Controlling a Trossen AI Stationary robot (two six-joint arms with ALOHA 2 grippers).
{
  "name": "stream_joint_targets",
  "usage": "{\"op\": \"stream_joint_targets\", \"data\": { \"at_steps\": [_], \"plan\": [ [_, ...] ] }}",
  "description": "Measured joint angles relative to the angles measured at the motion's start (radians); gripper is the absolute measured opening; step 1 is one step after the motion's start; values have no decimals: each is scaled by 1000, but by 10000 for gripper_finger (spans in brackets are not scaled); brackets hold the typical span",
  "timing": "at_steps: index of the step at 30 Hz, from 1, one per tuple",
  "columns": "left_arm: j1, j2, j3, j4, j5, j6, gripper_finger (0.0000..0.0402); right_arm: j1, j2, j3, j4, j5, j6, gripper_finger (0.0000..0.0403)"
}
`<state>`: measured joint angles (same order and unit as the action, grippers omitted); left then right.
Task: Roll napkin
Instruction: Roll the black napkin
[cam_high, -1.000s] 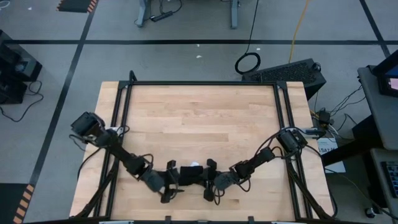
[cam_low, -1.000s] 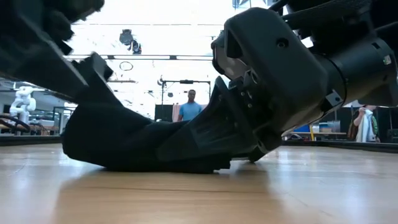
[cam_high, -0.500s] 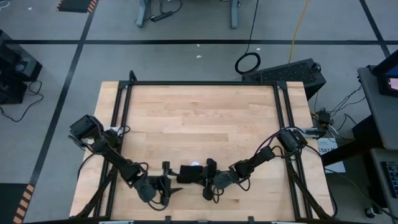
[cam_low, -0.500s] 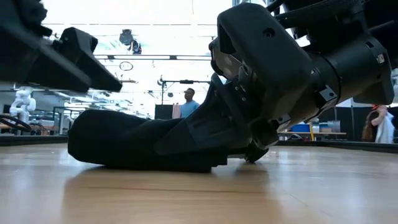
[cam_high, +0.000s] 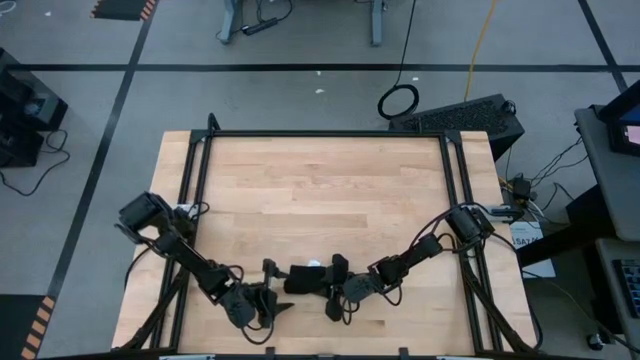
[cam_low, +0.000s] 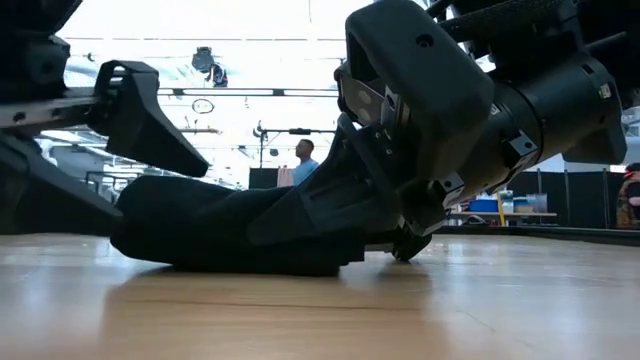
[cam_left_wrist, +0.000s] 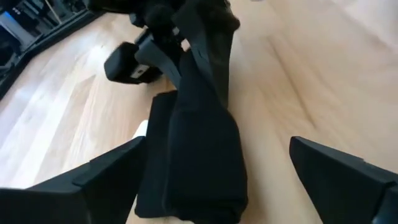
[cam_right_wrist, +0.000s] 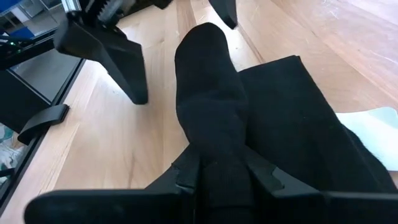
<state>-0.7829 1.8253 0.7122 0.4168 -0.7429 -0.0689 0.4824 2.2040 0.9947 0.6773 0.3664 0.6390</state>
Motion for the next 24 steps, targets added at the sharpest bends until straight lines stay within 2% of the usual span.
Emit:
{"op": "stream_joint_targets", "data": {
  "at_steps": [4,9,14,18,21,24],
  "plan": [
    [15,25,0,3,0,-4,377,-4,0,0,1,-6,10,57],
    [39,34,-1,26,-2,-30,310,-5,-1,0,2,-6,30,57],
    [56,34,-1,23,3,-30,231,-6,-1,0,2,-7,37,57],
    [57,34,-1,18,9,-61,153,-6,-1,0,2,-7,39,57],
    [58,34,-1,17,37,-82,90,-5,-1,0,6,-5,38,58],
    [63,34,-1,19,83,-108,40,-2,-11,0,5,-10,-5,75]
  ]
}}
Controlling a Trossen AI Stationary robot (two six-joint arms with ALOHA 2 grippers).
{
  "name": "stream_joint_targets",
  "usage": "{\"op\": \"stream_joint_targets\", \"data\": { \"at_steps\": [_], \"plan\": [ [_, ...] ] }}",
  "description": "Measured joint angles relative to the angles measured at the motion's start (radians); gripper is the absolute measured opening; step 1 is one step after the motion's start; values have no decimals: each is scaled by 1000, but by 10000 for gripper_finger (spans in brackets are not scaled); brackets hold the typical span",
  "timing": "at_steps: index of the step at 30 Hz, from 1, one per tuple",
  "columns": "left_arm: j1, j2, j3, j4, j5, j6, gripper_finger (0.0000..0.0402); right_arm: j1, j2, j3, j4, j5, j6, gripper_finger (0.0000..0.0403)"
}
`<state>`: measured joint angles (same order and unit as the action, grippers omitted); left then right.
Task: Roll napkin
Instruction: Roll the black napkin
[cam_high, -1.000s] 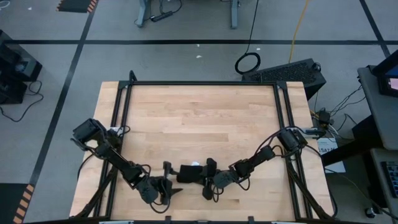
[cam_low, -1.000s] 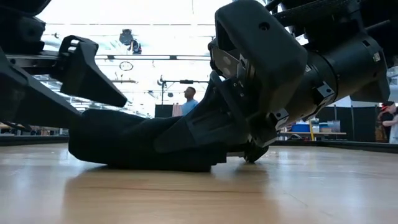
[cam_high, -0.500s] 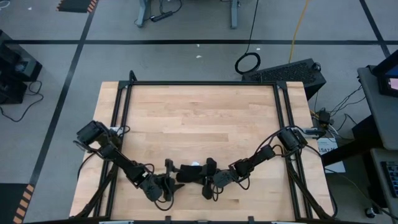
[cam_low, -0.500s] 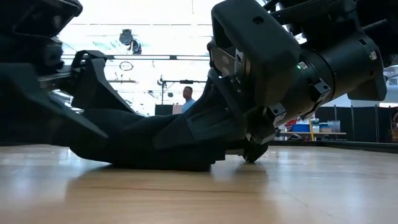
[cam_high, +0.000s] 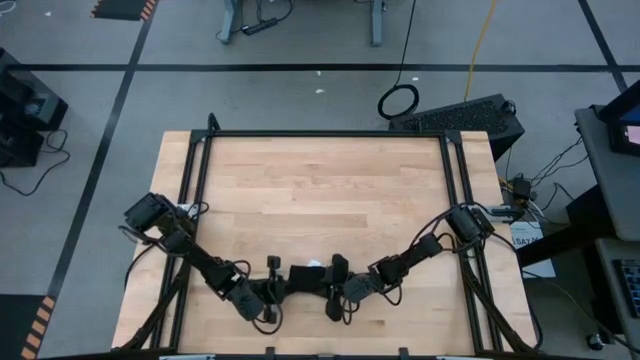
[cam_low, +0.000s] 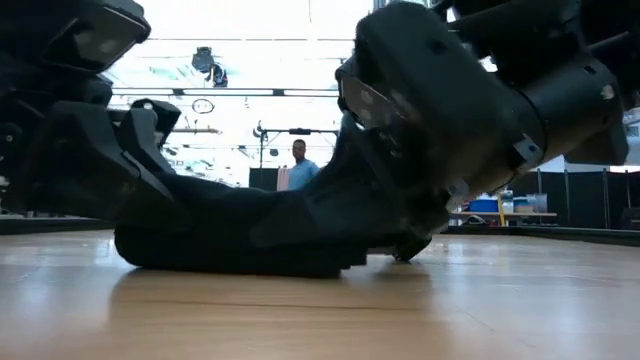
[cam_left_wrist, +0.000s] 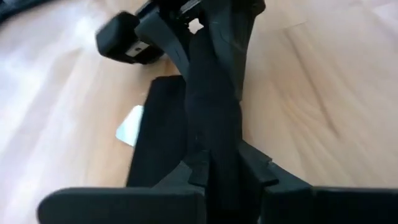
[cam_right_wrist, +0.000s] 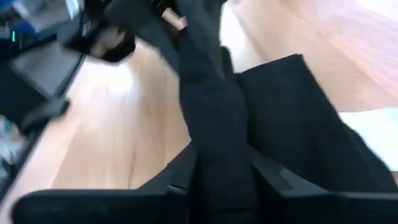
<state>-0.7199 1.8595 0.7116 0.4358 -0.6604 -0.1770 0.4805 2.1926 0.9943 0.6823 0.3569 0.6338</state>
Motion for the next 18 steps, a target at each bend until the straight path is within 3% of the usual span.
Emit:
{"op": "stream_joint_targets", "data": {
  "at_steps": [4,12,18],
  "plan": [
    [26,0,0,1,89,-77,37,15,-38,-3,-43,6,-148,142],
    [68,-1,1,-15,139,-187,64,49,-167,-4,-234,176,-376,316],
    [110,-3,1,1,241,-245,50,90,-287,-2,-334,232,-464,355]
  ]
}}
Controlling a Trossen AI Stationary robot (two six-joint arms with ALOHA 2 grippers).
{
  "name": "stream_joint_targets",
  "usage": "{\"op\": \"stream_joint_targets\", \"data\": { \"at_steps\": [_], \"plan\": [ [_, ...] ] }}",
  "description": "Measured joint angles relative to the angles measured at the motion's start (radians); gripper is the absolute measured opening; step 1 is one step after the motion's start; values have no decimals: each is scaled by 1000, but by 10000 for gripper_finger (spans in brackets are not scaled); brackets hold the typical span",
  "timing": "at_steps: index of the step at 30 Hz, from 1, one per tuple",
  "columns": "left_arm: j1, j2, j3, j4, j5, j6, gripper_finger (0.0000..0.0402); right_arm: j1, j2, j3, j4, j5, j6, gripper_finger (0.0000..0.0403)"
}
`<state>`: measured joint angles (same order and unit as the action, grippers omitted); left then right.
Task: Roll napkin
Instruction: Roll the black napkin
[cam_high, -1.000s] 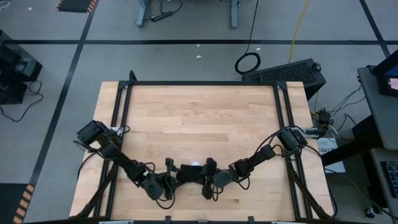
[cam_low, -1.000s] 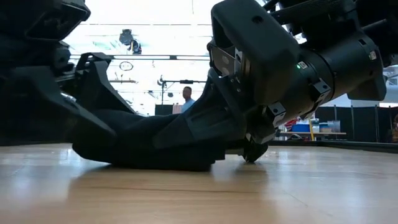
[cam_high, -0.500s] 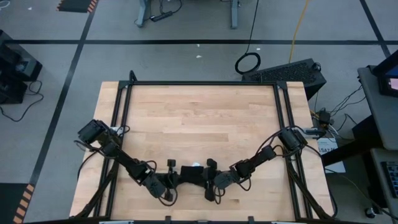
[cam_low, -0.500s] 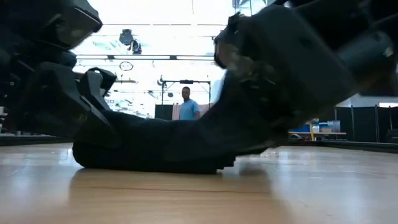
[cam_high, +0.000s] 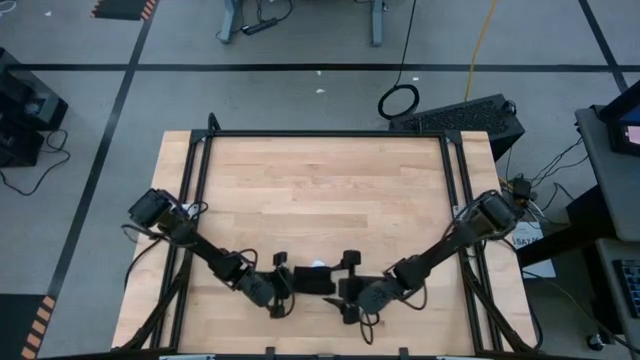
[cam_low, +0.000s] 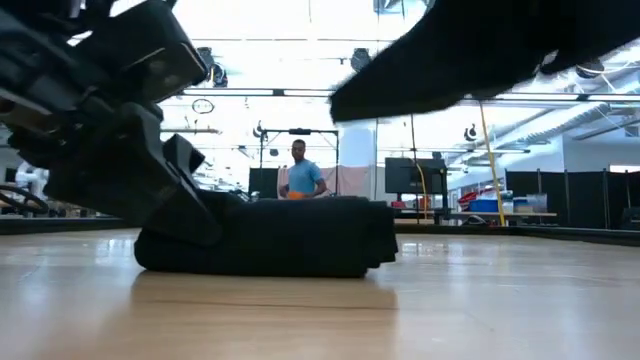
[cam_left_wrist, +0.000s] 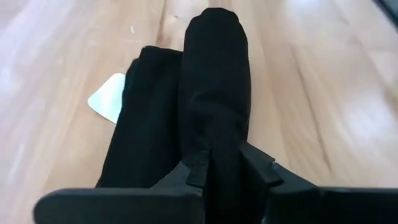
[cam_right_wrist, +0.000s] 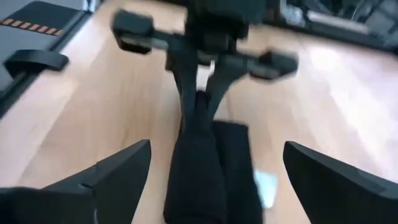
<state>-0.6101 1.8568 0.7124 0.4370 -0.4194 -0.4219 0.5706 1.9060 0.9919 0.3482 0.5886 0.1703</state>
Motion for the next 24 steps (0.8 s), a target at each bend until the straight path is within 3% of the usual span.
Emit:
{"op": "stream_joint_targets", "data": {
  "at_steps": [5,10,18,24],
  "plan": [
    [30,0,0,36,87,-64,48,59,-50,0,-10,9,-75,356],
    [42,0,0,48,157,-153,54,133,-27,-66,54,-12,-31,356],
    [50,1,0,44,171,-264,55,183,110,-137,422,163,-298,356],
    [70,1,-1,38,215,-323,56,118,258,-112,630,116,-332,355]
  ]
}}
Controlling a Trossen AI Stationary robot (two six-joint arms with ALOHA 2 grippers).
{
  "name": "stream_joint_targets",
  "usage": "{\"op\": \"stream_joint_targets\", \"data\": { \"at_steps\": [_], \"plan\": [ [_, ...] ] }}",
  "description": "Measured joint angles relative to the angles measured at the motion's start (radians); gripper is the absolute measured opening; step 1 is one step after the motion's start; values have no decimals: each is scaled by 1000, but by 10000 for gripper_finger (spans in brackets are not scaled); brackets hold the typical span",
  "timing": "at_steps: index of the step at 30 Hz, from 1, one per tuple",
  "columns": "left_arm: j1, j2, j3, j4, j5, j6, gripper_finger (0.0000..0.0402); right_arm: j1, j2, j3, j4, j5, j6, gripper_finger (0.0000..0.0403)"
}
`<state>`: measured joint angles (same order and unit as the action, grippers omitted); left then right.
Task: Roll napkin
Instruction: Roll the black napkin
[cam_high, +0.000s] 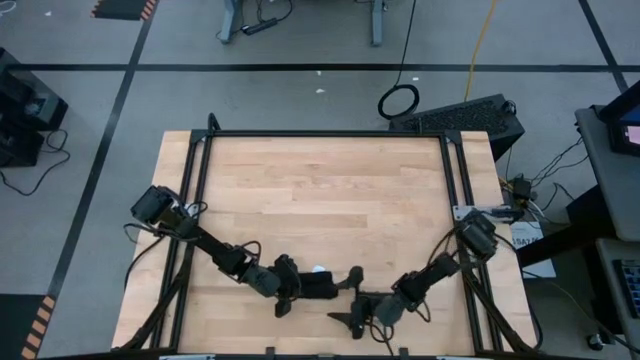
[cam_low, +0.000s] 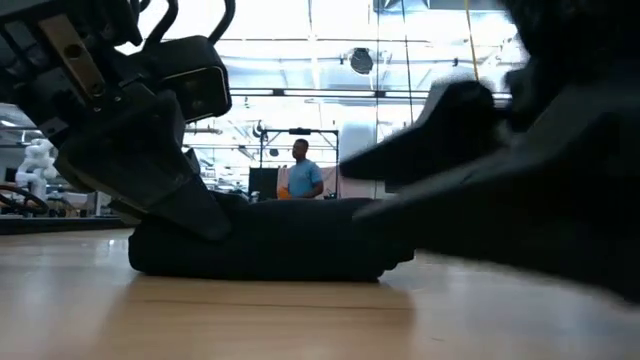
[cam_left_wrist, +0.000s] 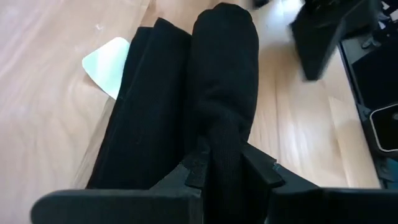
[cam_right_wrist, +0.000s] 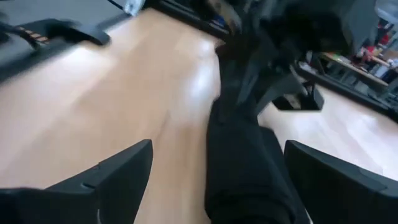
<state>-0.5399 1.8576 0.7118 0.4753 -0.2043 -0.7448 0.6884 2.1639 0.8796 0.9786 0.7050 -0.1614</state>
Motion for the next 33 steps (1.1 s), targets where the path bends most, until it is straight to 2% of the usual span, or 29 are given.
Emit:
{"op": "stream_joint_targets", "data": {
  "at_steps": [4,8,11,16,19,29,33],
  "plan": [
    [4,0,0,4,29,-10,56,-35,52,15,76,-4,7,353],
    [3,0,-1,8,52,-11,56,-61,60,25,68,-8,19,352],
    [3,0,-1,5,53,-18,56,-82,60,28,57,-57,35,352],
    [2,1,0,-1,53,-16,56,-119,60,28,-14,-136,213,344],
    [1,1,0,-2,53,-10,56,-131,60,28,-32,-157,273,311],
    [1,1,-1,-12,48,7,57,-131,60,28,-28,-163,357,143],
    [1,1,-1,-13,47,17,76,-131,60,28,-26,-163,360,96]
  ]
}}
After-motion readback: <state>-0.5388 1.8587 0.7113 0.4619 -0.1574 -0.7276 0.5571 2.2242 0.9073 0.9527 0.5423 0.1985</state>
